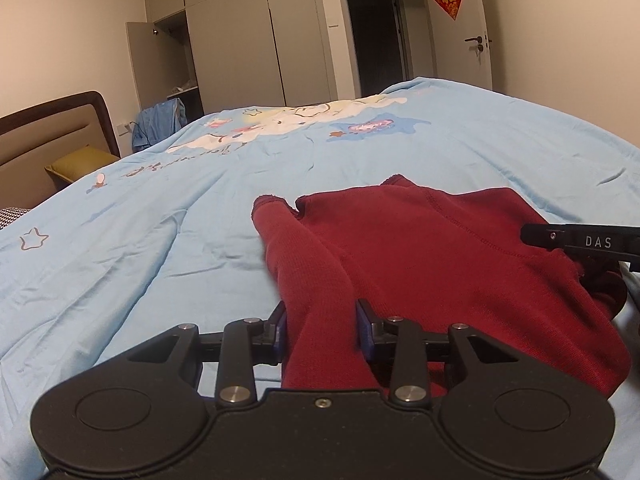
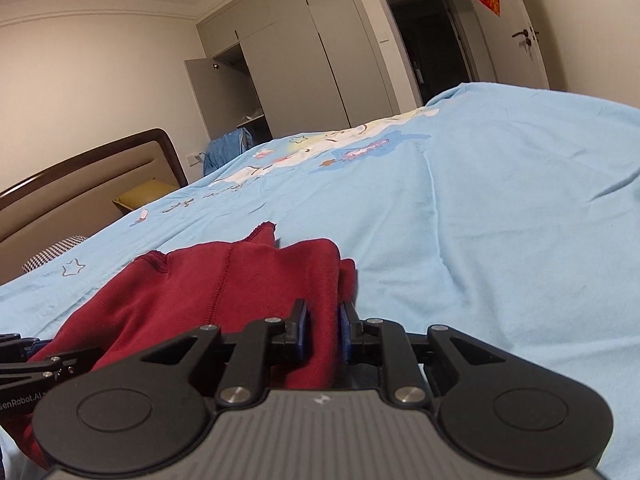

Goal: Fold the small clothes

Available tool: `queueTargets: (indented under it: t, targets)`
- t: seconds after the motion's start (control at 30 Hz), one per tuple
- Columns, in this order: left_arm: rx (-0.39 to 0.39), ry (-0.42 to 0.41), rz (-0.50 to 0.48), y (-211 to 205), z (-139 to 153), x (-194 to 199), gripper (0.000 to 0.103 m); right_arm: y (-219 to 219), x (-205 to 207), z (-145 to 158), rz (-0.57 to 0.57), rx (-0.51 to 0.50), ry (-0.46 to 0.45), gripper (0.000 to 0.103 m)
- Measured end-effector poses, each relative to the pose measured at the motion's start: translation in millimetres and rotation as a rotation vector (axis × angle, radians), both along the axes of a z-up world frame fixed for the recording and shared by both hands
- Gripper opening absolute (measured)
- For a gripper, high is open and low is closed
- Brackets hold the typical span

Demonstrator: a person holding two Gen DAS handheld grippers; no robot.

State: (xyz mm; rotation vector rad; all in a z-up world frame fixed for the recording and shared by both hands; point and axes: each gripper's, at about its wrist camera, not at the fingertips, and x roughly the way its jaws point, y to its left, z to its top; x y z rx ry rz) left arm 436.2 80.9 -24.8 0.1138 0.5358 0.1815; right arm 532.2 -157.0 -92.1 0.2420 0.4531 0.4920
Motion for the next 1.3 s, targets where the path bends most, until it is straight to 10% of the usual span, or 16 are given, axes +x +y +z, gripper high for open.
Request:
queueTargets:
  t: [0.23, 0.53, 0.87, 1.3]
  targets:
    - [-0.025, 0.016, 0.016, 2, 8, 1, 0.044, 2, 1, 0, -0.012, 0.005, 0.008, 0.024]
    - [-0.019, -0.01, 0.027, 1, 29, -15, 0.076, 0, -15, 15, -0.06, -0.046, -0.045, 0.042]
    - [-0.037, -0.113, 0.047, -7, 68, -46, 0.101, -8, -64, 61, -0.076, -0.074, -0.195, 0.078]
    - [-0.1, -0.228, 0.06, -16, 102, -105, 0.102, -24, -142, 108, -0.107, -0.073, -0.359, 0.103]
